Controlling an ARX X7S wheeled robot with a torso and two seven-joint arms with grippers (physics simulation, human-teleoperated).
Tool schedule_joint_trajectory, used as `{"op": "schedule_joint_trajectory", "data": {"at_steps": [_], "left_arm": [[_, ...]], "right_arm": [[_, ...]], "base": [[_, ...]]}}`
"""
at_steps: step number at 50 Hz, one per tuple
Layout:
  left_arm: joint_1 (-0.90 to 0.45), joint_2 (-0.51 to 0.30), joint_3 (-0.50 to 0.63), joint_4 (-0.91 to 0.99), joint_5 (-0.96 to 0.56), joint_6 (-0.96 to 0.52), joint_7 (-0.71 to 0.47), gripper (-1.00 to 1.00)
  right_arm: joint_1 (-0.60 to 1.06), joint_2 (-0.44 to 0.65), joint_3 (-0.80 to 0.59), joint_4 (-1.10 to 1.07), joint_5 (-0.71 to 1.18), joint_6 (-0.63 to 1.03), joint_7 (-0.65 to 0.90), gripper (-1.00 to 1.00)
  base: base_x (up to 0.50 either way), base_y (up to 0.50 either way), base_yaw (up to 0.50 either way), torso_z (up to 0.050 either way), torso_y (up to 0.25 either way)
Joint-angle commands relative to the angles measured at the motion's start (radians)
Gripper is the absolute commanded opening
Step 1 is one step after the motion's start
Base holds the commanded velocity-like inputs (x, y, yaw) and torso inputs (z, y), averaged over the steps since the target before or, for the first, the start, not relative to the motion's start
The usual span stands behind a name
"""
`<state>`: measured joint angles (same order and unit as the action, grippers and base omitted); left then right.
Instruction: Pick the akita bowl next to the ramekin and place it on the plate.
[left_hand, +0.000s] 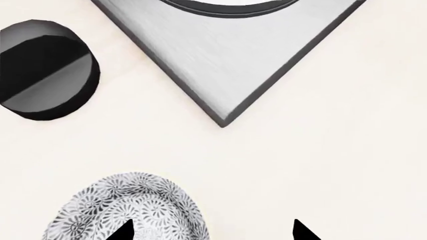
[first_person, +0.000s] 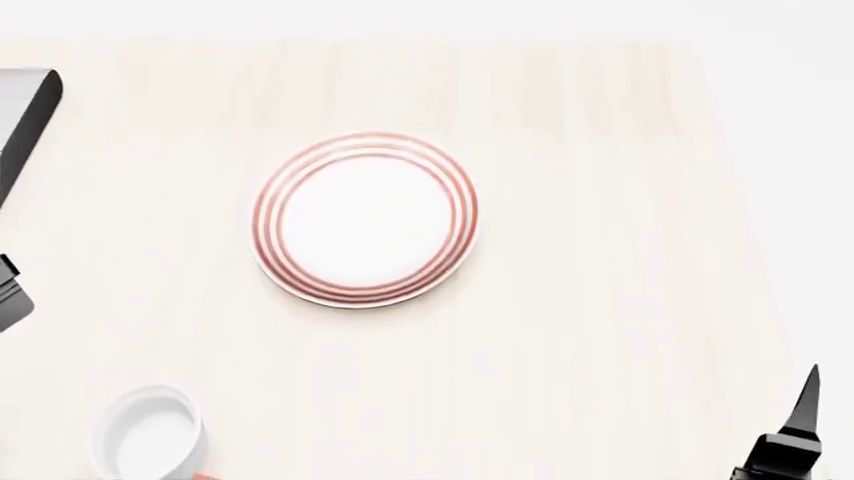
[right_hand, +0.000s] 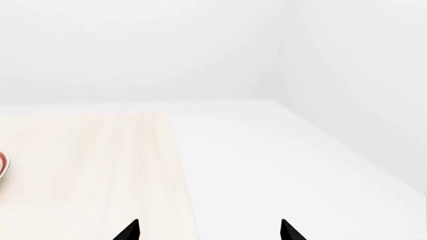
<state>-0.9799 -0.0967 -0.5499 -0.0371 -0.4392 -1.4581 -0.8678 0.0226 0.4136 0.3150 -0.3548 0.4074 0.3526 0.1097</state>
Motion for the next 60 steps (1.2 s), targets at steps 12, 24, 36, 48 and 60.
{"op": "schedule_joint_trajectory", "data": {"at_steps": [12, 24, 36, 48, 60], "left_arm": [[0.000, 0.000, -0.011, -0.002, -0.017, 0.002, -0.022, 1.00], [0.006, -0.006, -0.007, 0.002, -0.026, 0.010, -0.030, 1.00], [0.004, -0.004, -0.017, -0.001, -0.035, 0.008, -0.044, 1.00], [0.006, -0.008, -0.014, -0.008, -0.045, 0.017, -0.046, 1.00], [0.010, -0.010, -0.009, -0.002, -0.058, 0.019, -0.048, 1.00]], "right_arm": [[-0.001, 0.001, -0.004, 0.004, 0.001, -0.006, 0.004, 1.00], [-0.003, 0.003, -0.004, 0.001, 0.003, -0.005, 0.006, 1.00], [-0.002, 0.005, -0.006, 0.003, 0.005, -0.006, 0.008, 1.00], [-0.001, 0.007, -0.008, 0.003, 0.007, -0.006, 0.010, 1.00], [-0.001, 0.007, -0.010, 0.012, 0.006, -0.014, 0.009, 1.00]], "base": [[0.00, 0.00, 0.00, 0.000, -0.108], [0.00, 0.00, 0.00, 0.000, -0.012], [0.00, 0.00, 0.00, 0.000, -0.091], [0.00, 0.00, 0.00, 0.000, 0.000], [0.00, 0.00, 0.00, 0.000, -0.022]]}}
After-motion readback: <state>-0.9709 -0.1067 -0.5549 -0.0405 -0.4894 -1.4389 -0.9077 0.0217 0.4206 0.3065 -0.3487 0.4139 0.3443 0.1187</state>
